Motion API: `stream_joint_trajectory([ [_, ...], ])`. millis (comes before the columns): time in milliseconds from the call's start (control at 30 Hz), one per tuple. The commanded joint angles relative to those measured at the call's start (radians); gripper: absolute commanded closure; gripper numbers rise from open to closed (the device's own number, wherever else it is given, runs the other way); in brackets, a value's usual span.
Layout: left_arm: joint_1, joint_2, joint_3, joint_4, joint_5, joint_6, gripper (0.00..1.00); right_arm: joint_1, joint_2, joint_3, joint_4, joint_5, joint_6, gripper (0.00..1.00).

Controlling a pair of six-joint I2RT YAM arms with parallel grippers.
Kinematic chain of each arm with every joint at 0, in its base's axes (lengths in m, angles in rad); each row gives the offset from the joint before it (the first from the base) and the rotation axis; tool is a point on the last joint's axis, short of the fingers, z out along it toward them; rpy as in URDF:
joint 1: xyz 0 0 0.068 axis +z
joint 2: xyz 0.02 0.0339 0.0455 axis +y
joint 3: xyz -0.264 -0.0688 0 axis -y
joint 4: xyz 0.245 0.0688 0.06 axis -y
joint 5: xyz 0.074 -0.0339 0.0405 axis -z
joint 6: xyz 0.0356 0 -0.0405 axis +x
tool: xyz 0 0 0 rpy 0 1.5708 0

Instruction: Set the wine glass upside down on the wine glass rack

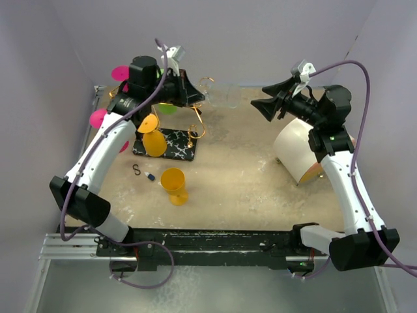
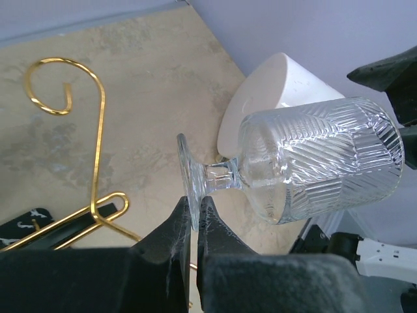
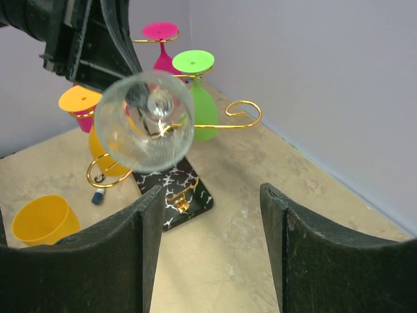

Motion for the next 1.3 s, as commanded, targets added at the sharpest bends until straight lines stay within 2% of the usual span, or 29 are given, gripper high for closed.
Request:
stream_joint_trajectory([
  [0, 0.055, -0.110, 0.022, 0.066, -0.043, 0.046, 1.00, -0.006, -0.039, 0.052, 0.007, 0.002, -0.028, 0.37],
  [100, 0.082, -0.139, 0.048, 0.035, -0.121, 0.129, 1.00, -0.006, -0.042, 0.051, 0.003, 0.008, -0.035, 0.37],
  [300, 0.092, -0.182, 0.104, 0.015, -0.341, 0.394, 1.00, -0.008, -0.045, 0.050, -0.009, 0.010, -0.051, 0.37],
  [400, 0.092, -0.186, 0.117, 0.040, -0.458, 0.521, 1.00, -0.008, -0.042, 0.052, -0.017, 0.011, -0.060, 0.37],
  [600, 0.092, -0.164, 0.125, 0.120, -0.591, 0.764, 1.00, -0.008, -0.030, 0.051, -0.021, 0.005, -0.069, 0.38],
  [867, 0.076, -0.124, 0.139, 0.190, -0.661, 1.032, 1.00, -0.008, -0.021, 0.046, -0.027, 0.007, -0.081, 0.38],
  [1267, -0.045, -0.058, 0.127, 0.238, -0.767, 1.349, 1.00, -0.009, -0.023, 0.041, -0.028, 0.007, -0.089, 0.39],
])
